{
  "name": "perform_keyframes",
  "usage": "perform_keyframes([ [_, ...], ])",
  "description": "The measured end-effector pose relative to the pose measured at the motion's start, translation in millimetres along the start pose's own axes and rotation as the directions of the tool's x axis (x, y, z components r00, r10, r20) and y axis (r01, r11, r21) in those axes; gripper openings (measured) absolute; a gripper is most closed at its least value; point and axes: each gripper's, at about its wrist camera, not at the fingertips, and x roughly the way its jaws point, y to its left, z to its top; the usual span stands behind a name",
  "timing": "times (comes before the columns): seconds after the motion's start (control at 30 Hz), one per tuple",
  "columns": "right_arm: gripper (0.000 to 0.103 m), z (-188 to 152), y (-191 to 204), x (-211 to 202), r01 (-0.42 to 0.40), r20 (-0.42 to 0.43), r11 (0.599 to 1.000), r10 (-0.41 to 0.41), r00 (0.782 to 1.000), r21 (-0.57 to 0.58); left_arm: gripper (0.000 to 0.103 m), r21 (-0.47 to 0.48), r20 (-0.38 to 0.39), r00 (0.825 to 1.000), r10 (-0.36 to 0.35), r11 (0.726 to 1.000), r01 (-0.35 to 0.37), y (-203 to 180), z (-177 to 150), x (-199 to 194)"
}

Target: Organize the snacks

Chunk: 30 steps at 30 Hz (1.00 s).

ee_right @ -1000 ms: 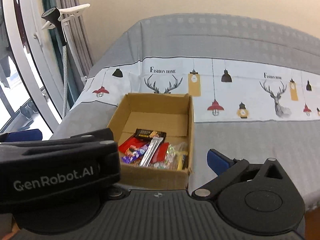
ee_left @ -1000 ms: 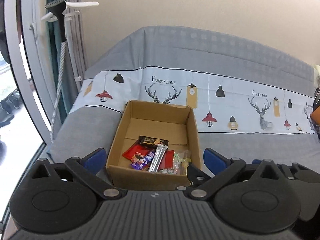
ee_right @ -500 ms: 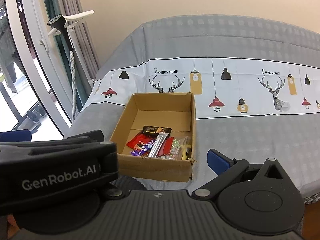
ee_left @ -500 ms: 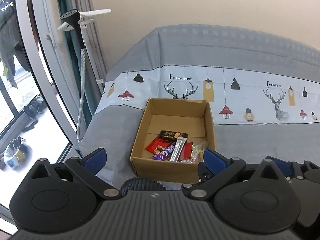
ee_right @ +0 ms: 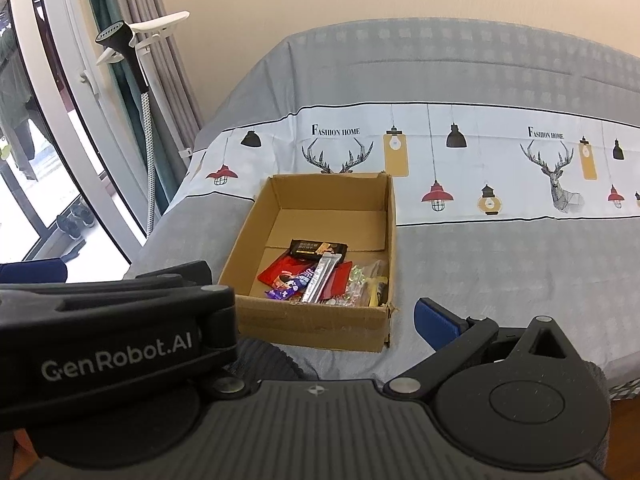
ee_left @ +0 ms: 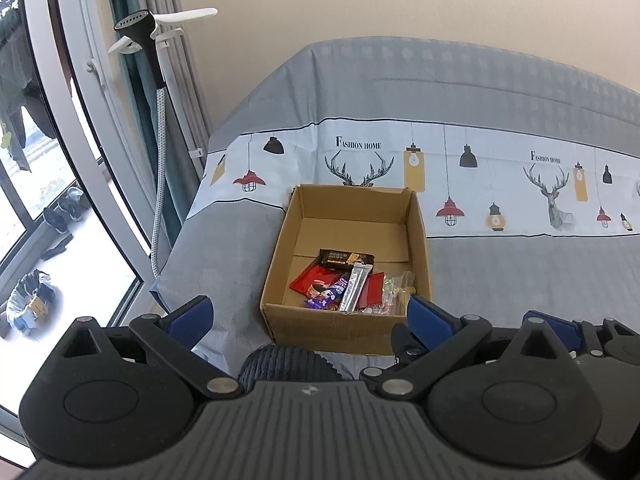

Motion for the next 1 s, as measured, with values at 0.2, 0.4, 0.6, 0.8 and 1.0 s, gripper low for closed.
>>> perform_keyframes([
  [0.2,0.102,-0.9,1.2,-1.0,-0.005,0.003,1.000,0.005,1.000,-0.006,0.103,0.001,0.001,1.000,0.000,1.000,0.000,0.7,-1.5,-0.7],
  [0.4,0.102,-1.3,1.5,-2.0,-0.007,0.006,1.000,0.007,1.000,-0.006,0.103,0.002,0.008,1.000,0.005,1.000,-0.005,-2.6,-4.0,-4.6],
  [0.6,0.102,-1.5,0.6,-2.5,-0.008,0.006,1.000,0.008,1.000,-0.007,0.103,0.001,0.007,1.000,0.004,1.000,-0.004,-3.4,-5.4,-6.1],
  [0.8,0.102,-2.0,0.2,-2.5,-0.010,0.006,1.000,0.010,1.000,-0.005,0.103,0.007,0.008,1.000,0.004,1.000,-0.004,-3.8,-5.4,-5.6],
  [1.0,0.102,-1.9,0.1,-2.5,-0.011,0.004,1.000,0.011,1.000,-0.004,0.103,0.005,0.002,1.000,0.006,1.000,-0.006,-3.9,-5.9,-4.8],
])
